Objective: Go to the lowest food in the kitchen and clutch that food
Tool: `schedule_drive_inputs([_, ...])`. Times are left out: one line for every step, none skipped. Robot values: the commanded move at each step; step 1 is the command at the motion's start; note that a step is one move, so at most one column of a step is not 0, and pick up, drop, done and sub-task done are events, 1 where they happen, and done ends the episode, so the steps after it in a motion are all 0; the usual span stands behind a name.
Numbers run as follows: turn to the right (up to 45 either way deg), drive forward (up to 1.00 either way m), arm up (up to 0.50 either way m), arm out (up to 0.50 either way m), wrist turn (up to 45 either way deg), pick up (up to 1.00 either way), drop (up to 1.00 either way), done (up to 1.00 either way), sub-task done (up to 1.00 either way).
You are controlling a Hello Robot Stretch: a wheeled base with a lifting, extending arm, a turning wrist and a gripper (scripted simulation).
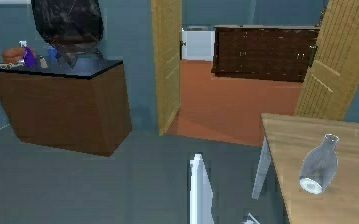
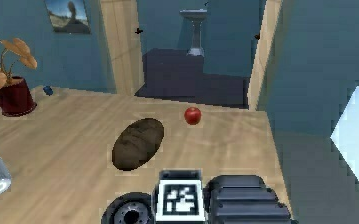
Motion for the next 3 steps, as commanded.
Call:
schedule_drive_inputs([0.0,0.00,0.00,0.34,0.0,0.00,0.00,0.00,0.00])
schedule_drive_inputs([0.0,0.00,0.00,0.00,45.0,0.00,0.00,0.00,0.00])
schedule_drive_inputs([0.0,0.00,0.00,0.00,45.0,0.00,0.00,0.00,0.00])
